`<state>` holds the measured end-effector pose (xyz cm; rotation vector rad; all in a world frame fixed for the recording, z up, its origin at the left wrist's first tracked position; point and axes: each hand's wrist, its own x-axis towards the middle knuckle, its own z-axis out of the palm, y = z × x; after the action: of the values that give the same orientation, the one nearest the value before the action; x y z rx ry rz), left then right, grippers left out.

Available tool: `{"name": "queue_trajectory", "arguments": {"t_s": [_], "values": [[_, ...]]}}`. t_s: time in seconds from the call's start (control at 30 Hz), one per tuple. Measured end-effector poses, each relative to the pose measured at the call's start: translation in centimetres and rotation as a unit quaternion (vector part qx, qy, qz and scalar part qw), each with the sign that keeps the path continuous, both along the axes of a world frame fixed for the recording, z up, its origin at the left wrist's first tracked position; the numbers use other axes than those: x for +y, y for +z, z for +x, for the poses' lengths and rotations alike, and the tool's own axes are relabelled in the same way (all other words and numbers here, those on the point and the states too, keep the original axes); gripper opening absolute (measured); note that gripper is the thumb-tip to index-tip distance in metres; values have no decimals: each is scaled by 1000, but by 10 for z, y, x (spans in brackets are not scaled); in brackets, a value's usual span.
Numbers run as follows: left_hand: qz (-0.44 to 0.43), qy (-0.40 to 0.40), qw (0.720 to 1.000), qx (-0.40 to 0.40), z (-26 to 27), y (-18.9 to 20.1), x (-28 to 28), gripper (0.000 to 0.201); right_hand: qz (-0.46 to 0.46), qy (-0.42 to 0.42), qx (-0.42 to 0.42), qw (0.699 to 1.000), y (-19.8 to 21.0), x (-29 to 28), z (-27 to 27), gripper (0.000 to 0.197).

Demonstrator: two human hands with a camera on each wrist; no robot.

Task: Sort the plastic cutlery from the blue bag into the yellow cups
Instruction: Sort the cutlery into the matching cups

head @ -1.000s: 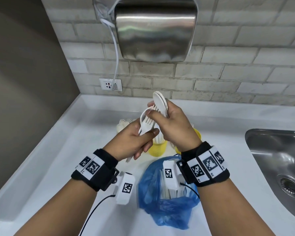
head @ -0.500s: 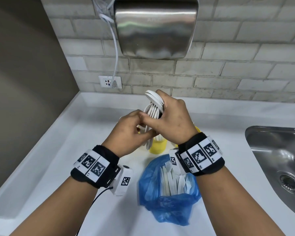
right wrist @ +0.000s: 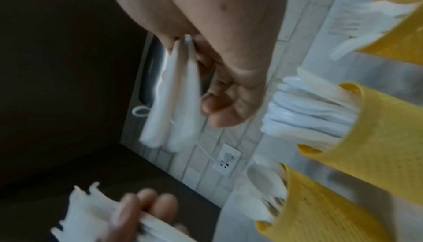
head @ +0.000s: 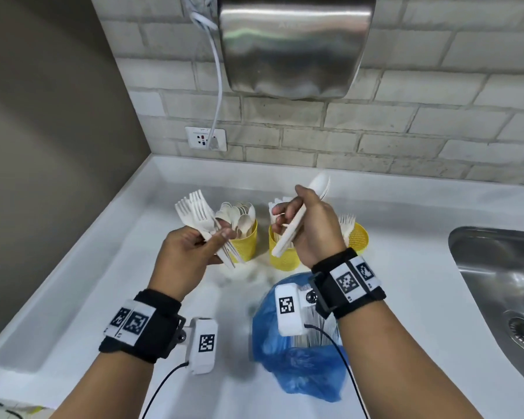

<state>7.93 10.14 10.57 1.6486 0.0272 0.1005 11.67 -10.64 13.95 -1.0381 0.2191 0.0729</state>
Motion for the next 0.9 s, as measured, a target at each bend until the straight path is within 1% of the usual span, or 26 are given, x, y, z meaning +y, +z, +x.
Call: {"name": "queue_trajectory", "arguments": {"t_s": [0.03,0.1,0.17,0.2,0.4,0.47,0.53,0.63,0.67,0.7,0.77,0.8,0.83,0.87,0.9], "values": [[-6,6,1000,4,-1,-2,4,12,-26,-2,16,1000,-7,4,2,51],[0,14,1000,4,-3,-3,11,12,-138,4,32,990,-17,15,6,50],[10,14,1000,-2,-5,-4,13,9,-252,26,14,967,-23,28,11,54],[13,12,1000,-3,-6,-3,13,9,-290,32,-1,956,-24,34,13,56],[13,20,1000,-11,-7,1,15,10,-410,0,-83,908,-25,58,38,53],[29,18,999,-17,-7,2,15,8,-464,-3,-98,880,-33,64,47,51],[41,19,999,-19,-6,3,14,7,-523,3,-102,846,-44,68,55,47],[57,14,998,-17,-6,5,13,8,-610,31,-129,781,-52,71,58,36],[64,8,998,-15,-6,5,12,9,-648,33,-145,747,-57,70,59,34],[71,2,997,-13,-6,6,12,10,-696,36,-167,698,-60,70,59,35],[83,-8,996,-10,-5,7,11,11,-777,21,-225,588,-66,72,57,34],[89,-12,996,-11,-5,8,10,11,-796,21,-249,551,-67,73,56,34],[96,-14,995,-13,-4,8,10,11,-804,45,-260,533,-65,75,54,38],[101,-16,995,-18,-4,10,9,11,-806,94,-261,523,-64,75,53,48],[109,-15,994,-24,-3,11,8,11,-814,157,-250,501,-61,75,51,58]]}}
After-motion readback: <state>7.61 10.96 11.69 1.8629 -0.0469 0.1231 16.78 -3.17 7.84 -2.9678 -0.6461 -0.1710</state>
